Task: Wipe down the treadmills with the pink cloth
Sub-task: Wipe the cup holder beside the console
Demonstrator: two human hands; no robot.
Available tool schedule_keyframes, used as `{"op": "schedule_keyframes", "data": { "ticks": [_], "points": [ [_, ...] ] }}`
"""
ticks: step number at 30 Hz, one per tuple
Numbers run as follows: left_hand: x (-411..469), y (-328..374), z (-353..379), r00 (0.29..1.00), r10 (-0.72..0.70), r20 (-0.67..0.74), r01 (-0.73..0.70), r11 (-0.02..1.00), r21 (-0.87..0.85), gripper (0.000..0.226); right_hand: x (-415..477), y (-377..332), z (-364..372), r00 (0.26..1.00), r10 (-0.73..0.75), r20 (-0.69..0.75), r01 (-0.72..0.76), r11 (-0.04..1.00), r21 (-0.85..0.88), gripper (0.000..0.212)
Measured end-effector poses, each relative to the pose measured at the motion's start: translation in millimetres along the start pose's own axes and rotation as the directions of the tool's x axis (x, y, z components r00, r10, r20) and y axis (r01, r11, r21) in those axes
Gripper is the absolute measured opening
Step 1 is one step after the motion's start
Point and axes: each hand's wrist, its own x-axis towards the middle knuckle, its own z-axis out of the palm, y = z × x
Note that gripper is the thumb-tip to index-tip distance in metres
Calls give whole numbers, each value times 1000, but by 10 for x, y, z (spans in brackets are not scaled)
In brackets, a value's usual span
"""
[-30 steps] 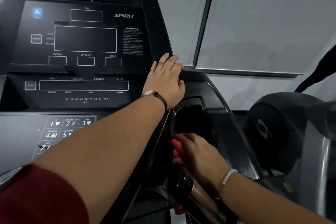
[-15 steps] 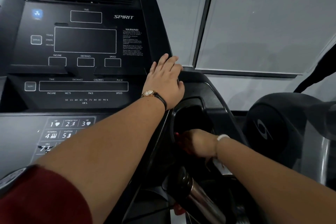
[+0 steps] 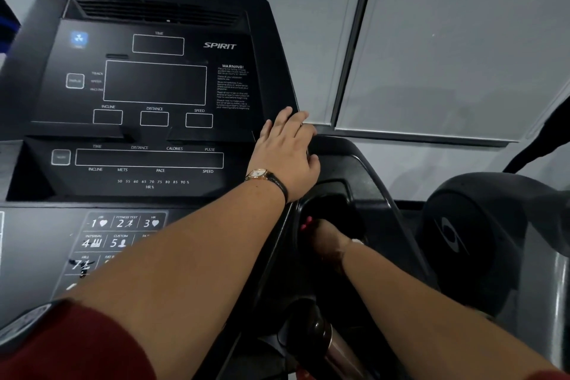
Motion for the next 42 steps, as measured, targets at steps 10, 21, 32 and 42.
{"op": "schedule_keyframes", "data": {
  "ticks": [10,21,32,42],
  "points": [
    [-18,1,-19,1000,-2,17,2,1000,-4,34,-208,-101,-67,981,169,89,-89,816,-571,44],
    [12,6,7,1000,-7,16,7,1000,23,38,-508,-21,-63,990,-108,-90,97,988,-118,32],
    [-11,8,-7,1000,-3,10,3,1000,-11,36,-1061,554,-35,759,-467,-454,357,882,-309,9],
    [-12,0,8,1000,-5,-4,5,1000,-9,34,-448,429,-310,804,-64,-591,-176,924,-339,27]
  ]
}}
